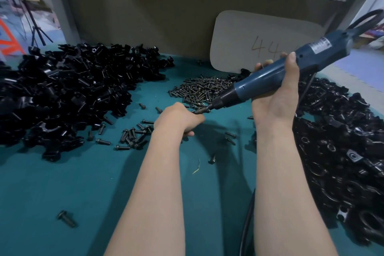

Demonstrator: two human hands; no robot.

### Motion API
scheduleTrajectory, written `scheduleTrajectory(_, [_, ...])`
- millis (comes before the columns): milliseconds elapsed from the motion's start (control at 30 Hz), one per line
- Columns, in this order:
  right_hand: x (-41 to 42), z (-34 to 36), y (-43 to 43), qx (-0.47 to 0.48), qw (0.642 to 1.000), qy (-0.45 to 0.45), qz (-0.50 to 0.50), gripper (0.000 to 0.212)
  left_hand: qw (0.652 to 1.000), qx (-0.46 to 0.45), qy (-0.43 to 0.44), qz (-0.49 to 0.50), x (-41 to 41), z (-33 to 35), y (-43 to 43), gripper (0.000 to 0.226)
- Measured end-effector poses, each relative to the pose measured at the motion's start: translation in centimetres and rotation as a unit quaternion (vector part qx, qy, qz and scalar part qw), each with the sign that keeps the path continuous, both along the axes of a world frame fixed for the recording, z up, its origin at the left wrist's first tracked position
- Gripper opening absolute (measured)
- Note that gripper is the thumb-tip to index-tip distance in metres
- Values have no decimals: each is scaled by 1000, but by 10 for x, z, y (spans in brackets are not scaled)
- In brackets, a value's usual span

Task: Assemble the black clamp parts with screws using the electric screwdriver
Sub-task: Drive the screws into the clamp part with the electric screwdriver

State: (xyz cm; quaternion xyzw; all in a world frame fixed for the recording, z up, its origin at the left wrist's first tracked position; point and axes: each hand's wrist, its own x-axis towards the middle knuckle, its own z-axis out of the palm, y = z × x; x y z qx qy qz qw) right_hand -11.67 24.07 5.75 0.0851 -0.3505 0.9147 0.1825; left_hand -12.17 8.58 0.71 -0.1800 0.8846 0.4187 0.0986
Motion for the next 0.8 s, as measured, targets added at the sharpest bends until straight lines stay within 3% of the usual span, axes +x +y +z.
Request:
scheduleTrajectory(167, [3,1,3,19,999,15,20,20,1000,-31,-1,-3,2,1,2,29])
scheduleTrajectory(500, [1,4,14,-14,1000,8,-12,27,1000,-12,-18,6,6,7,-7,26])
scheduleTrajectory(567, [1,6,18,-46,998,2,-33,31,995,64,42,59,2,2,-11,27])
scheduleTrajectory(633, [-1,7,19,-48,997,-19,-52,35,966,194,123,123,-2,-1,-13,22])
scheduleTrajectory(700, [-2,7,19,-44,996,-52,-60,32,906,354,157,170,-2,-1,-11,18])
scheduleTrajectory(800, [-1,9,15,-27,993,-86,-70,27,808,544,136,181,1,-1,-7,16])
